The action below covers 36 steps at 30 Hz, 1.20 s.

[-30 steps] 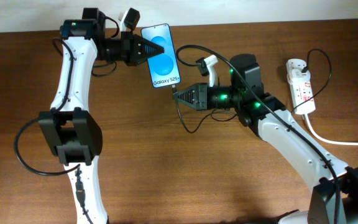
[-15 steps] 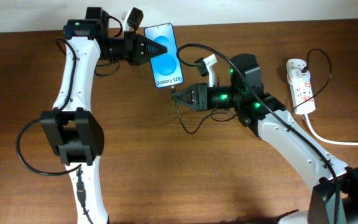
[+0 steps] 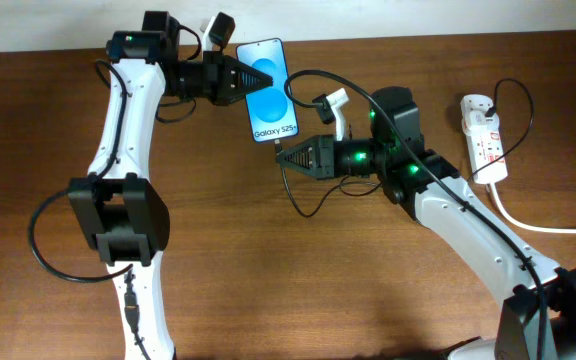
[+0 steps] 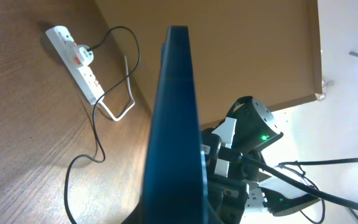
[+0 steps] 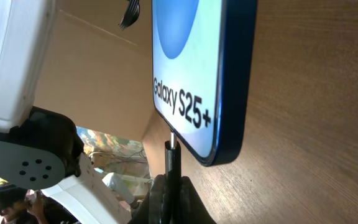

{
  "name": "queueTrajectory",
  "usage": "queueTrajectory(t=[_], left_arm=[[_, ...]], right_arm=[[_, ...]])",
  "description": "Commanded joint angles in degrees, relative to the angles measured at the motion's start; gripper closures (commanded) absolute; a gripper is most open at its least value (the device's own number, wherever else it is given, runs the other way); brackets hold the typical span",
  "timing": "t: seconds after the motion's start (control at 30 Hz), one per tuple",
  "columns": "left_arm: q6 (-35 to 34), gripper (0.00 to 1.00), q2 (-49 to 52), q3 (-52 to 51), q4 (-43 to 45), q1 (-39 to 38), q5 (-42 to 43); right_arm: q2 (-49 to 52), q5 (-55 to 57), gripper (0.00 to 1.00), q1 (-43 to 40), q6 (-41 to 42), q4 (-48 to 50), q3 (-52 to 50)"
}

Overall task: Plug charger to phone and switch on socket
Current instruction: 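Raise the phone with the left gripper, aligning its port above the plug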

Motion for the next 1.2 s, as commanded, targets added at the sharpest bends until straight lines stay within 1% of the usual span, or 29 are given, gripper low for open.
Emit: queueTrajectory(t=[0.0,0.13,0.4,0.5,0.67,1.0,1.17], left_arm=[[0.9,1.0,-0.3,0.9,-0.5,-1.6,1.6],[0.9,1.0,-0.3,0.9,0.1,-1.6,1.6],[0.9,1.0,-0.3,0.9,0.4,-1.7,1.6],[0.9,1.0,-0.3,0.9,1.1,-1.6,1.6],[0.9,1.0,-0.3,0.9,1.7,-1.6,1.6],[0.9,1.0,-0.3,0.9,1.8,-1.7,1.6],[0.9,1.0,-0.3,0.9,1.8,-1.7,1.6]], right_arm=[[0.5,1.9,0.96,-0.3,-0.2,0.8,0.2],[0.5,1.9,0.96,-0.4,-0.2,-1.9,0.2],[0.5,1.8,0.96,-1.3,-0.2,-1.5,0.2],[0.5,-1.2,0.96,-2.0,-0.2,-1.5,0.2],[0.5,-2.7,0.96,-1.9,-0.2,-1.6,0.2],[0.5,-0.6,0.96,-2.0,-0.2,-0.4,0.2],[0.5,2.2,0.96,-2.6,-0.2,0.9,0.2]])
